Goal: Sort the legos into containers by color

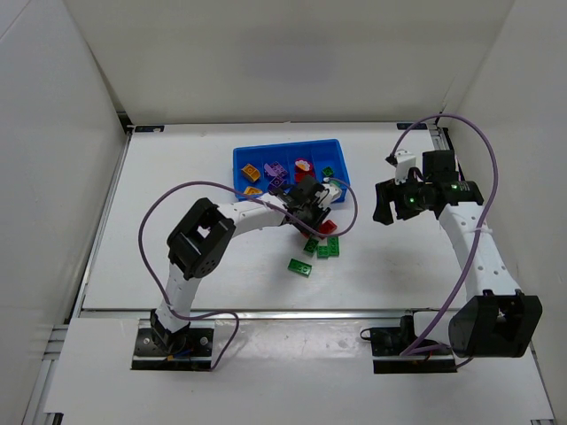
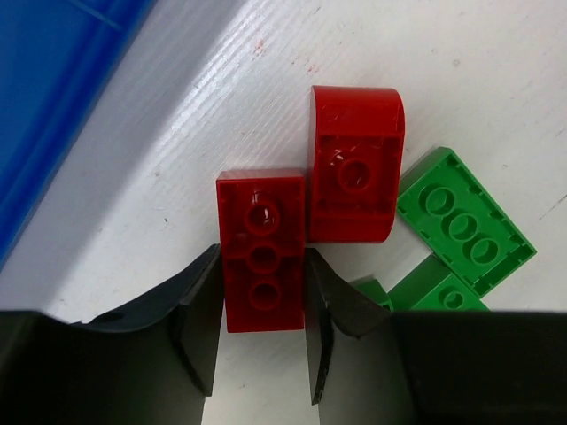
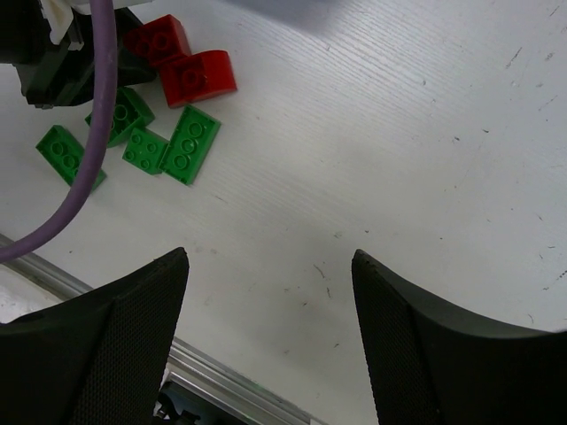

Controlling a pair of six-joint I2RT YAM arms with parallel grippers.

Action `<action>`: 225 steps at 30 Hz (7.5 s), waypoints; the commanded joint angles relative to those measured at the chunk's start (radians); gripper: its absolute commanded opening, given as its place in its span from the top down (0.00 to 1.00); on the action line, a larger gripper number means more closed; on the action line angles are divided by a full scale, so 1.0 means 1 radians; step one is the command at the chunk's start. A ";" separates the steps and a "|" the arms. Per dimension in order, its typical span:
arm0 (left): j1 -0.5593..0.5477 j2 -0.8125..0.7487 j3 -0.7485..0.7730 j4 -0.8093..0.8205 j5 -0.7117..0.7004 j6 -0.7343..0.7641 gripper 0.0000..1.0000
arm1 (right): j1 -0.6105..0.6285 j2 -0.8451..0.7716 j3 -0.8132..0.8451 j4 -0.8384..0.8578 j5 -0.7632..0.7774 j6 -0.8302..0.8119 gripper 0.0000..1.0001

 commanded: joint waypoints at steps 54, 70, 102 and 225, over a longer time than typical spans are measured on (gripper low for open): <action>0.327 0.272 0.769 -0.186 0.103 -0.019 0.01 | 0.228 0.079 -0.021 0.022 -0.074 -0.221 0.24; 0.659 -0.219 0.641 -0.271 0.428 -0.096 0.01 | 0.627 0.278 0.085 0.167 0.012 -0.291 0.25; 0.867 -0.478 0.226 -0.314 0.410 -0.021 0.01 | 0.925 0.508 -0.063 0.344 0.230 -0.128 0.30; -0.011 -0.055 -0.033 -0.072 0.100 -0.286 0.71 | -0.183 0.154 0.140 0.058 -0.046 0.062 0.24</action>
